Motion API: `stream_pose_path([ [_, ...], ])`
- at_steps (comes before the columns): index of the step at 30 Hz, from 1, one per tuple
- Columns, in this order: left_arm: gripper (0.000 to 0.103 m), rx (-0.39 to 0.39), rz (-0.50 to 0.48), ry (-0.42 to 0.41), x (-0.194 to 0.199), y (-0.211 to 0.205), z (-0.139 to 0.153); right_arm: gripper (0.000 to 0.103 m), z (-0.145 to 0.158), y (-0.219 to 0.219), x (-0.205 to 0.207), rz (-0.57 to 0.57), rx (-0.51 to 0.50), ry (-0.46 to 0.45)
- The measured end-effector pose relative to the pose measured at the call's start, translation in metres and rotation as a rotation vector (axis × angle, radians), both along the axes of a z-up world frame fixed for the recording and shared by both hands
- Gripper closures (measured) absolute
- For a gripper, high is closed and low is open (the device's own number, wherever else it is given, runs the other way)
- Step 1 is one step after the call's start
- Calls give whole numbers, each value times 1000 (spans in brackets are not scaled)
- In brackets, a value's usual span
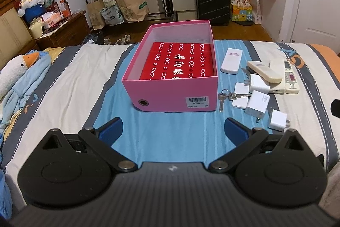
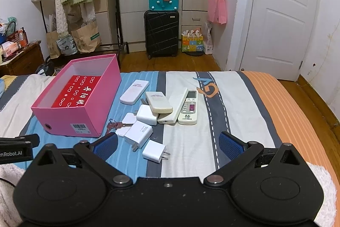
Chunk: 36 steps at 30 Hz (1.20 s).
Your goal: Organize rigid objects
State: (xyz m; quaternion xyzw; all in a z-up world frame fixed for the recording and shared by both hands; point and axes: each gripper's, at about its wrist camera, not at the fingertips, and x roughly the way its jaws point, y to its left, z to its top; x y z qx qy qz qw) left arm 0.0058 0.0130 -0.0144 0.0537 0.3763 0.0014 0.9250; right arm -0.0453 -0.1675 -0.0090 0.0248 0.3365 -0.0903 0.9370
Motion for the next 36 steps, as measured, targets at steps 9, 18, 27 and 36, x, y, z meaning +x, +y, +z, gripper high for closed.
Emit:
stream_pose_path([
  [9, 0, -11, -15, -37, -6, -4, 2, 1, 5, 1, -5, -7, -3, -25],
  [18, 0, -18, -31, -42, -8, -6, 2, 1, 8, 1, -9, -9, -2, -36],
  [27, 0, -22, -32, -41, -8, -6, 2, 1, 10, 3, -11, -6, -6, -41],
  [36, 0, -27, -31, -40, -8, -4, 2, 1, 11, 3, -13, -18, -2, -58],
])
